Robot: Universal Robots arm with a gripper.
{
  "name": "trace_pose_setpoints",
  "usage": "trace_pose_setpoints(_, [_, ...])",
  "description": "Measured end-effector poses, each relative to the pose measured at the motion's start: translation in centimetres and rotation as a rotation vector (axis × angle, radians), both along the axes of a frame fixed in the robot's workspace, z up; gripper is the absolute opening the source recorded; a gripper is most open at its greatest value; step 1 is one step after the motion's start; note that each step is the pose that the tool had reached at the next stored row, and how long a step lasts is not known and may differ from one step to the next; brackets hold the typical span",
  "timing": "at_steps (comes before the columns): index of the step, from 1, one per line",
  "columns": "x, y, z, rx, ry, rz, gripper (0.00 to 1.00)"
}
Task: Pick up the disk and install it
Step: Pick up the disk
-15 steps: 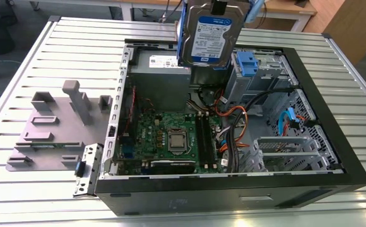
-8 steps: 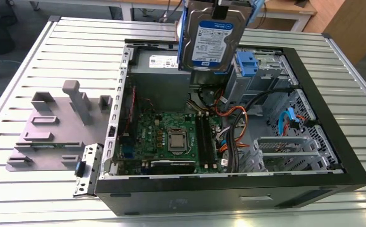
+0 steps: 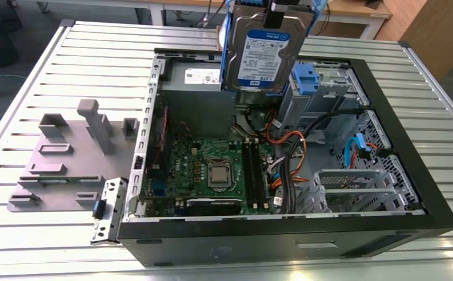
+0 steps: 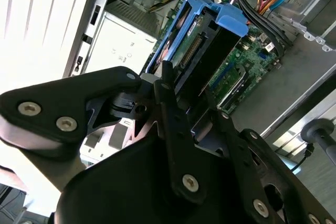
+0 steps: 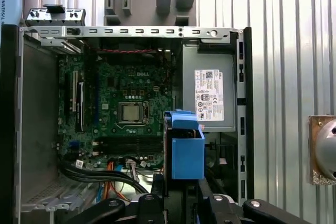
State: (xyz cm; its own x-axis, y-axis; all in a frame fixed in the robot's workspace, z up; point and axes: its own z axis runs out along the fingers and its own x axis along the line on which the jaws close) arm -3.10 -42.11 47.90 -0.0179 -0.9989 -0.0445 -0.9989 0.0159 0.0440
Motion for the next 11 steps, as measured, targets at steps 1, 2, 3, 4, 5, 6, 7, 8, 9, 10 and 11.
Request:
trace_pose_setpoints(1, [0.00, -0.09, -0.01, 0.0002, -0.0001, 0.000, 0.35])
trace_pose_setpoints(2, [0.00, -0.17, -0.02, 0.0001, -0.0001, 0.000, 0.35])
trace_pose_setpoints(3, [0.00, -0.24, -0.02, 0.0000, 0.0000, 0.000, 0.35])
trace_pose_setpoints(4, [0.00, -0.30, -0.03, -0.0001, -0.0001, 0.000, 0.35])
trace_pose_setpoints(5, [0.00, -0.36, -0.04, -0.0001, -0.0001, 0.000, 0.35])
trace_pose_setpoints(6, [0.00, -0.42, -0.04, -0.0001, -0.0001, 0.000, 0.35])
trace_pose_setpoints(7, [0.00, -0.47, -0.05, -0.0002, -0.0001, 0.000, 0.35])
trace_pose_setpoints(8, [0.00, -0.52, -0.05, -0.0004, 0.0000, 0.000, 0.35])
trace_pose_setpoints(9, [0.00, -0.56, -0.06, -0.0005, -0.0001, 0.000, 0.35])
trace_pose_setpoints(10, [0.00, -0.61, -0.06, -0.0008, 0.0000, 0.000, 0.35])
trace_pose_setpoints(11, [0.00, -0.64, -0.07, -0.0009, -0.0001, 0.000, 0.35])
